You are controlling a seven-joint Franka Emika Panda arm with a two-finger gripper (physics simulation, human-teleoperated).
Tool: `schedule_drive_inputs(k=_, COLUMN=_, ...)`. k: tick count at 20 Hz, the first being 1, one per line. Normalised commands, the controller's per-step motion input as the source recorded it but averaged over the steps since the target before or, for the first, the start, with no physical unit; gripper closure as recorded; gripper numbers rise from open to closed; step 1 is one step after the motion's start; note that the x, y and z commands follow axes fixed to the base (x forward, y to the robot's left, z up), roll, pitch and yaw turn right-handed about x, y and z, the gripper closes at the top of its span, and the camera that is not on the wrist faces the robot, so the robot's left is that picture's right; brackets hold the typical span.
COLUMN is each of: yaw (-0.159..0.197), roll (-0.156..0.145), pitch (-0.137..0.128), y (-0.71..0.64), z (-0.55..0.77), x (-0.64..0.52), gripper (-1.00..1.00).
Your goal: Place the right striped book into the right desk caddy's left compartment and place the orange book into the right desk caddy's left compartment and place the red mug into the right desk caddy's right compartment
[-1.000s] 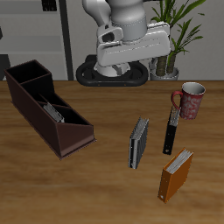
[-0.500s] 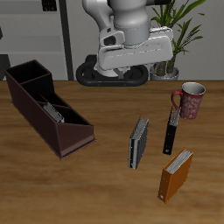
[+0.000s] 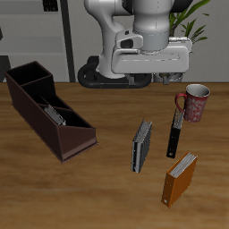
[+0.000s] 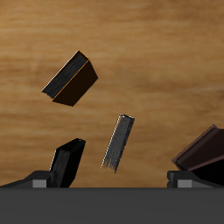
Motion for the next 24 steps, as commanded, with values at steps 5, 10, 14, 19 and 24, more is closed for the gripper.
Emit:
schedule_drive_inputs(k=5, yaw=-0.030, roll=-0.071, pitch=0.014, y=0.10, z=0.02, x=0.19, gripper=-1.00)
schedule_drive_inputs(k=10, yaw=-0.040, roll=-0.088, pitch=0.013, y=0.22, z=0.08, x=0.26, gripper=-1.00)
schedule_drive_inputs(k=14, yaw=-0.030, roll=-0.024, pitch=-0.020, y=0.28, z=0.06, x=0.14, gripper=-1.00)
schedule_drive_inputs(k=19, yaw=-0.040, roll=-0.015, pitch=0.007, y=0.19, z=0.05, x=0.20, gripper=-1.00)
schedule_drive_inputs(k=24, yaw=-0.074, roll=-0.014, pitch=0.029, y=0.23, z=0.06, x=0.32, gripper=-1.00)
